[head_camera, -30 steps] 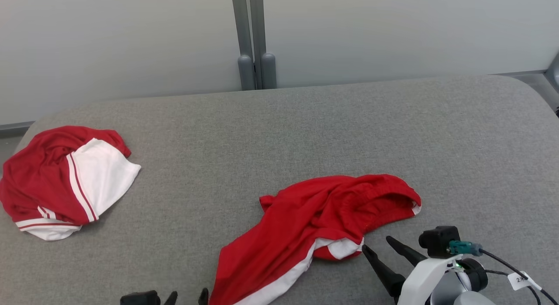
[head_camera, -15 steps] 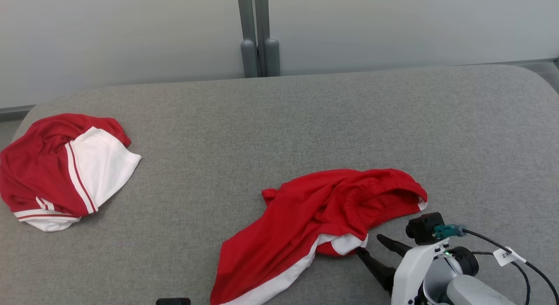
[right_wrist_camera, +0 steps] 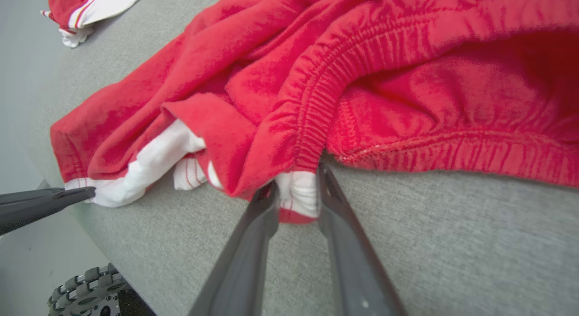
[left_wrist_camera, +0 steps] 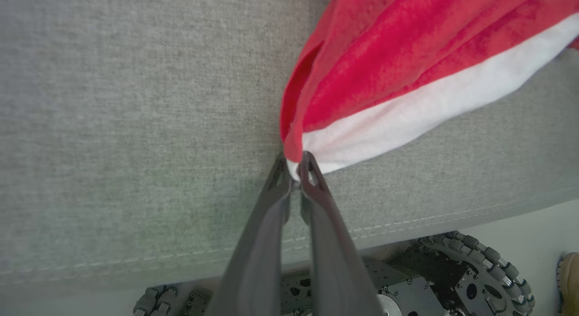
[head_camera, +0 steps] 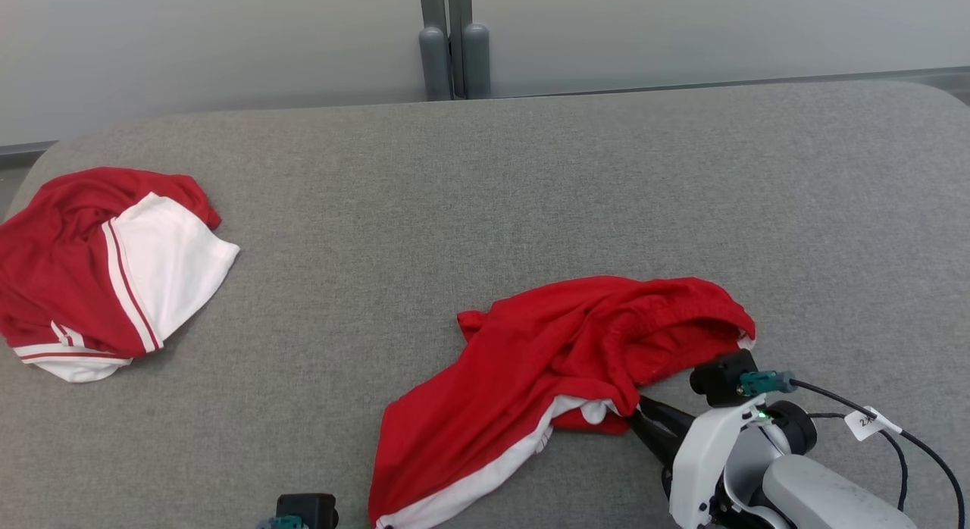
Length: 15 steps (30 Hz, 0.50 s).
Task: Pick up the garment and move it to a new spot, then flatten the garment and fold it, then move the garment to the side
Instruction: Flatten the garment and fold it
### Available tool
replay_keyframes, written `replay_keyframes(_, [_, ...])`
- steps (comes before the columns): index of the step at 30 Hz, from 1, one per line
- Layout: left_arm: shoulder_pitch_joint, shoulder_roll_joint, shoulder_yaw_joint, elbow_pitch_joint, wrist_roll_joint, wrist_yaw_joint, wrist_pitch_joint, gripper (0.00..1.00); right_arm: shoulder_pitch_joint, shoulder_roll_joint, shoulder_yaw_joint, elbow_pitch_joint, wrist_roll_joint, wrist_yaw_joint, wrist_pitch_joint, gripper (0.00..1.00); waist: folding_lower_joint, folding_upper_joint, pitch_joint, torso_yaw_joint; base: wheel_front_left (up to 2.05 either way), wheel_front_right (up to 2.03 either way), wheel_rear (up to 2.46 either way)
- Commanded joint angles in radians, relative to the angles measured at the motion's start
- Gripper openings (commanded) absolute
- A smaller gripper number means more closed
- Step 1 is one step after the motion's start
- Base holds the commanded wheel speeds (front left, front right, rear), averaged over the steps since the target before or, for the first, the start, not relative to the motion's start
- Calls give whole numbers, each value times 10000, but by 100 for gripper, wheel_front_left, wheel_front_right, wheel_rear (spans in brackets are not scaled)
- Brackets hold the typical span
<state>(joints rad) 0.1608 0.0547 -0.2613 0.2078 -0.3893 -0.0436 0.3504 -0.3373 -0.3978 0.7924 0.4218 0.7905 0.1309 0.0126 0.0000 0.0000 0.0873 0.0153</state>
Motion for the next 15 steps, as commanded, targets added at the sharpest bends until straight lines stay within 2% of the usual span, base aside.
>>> replay_keyframes(1, [-109, -11, -96, 210, -97, -46, 17, 0, -91, -60, 103, 15, 181, -4, -138, 0, 0, 0, 24, 18, 0, 0, 0])
replay_keyframes(8, [145, -14, 221, -793, -1045, -369, -237, 0, 478, -824, 42, -854, 764, -5, -612, 0, 0, 0, -207, -72, 0, 0, 0])
replay_keyframes(15, [1051, 180, 672, -3462, -2188, -522, -16, 0, 1650, -2226, -918, -3372, 1670, -5, -333, 0, 0, 0, -434, -607, 0, 0, 0])
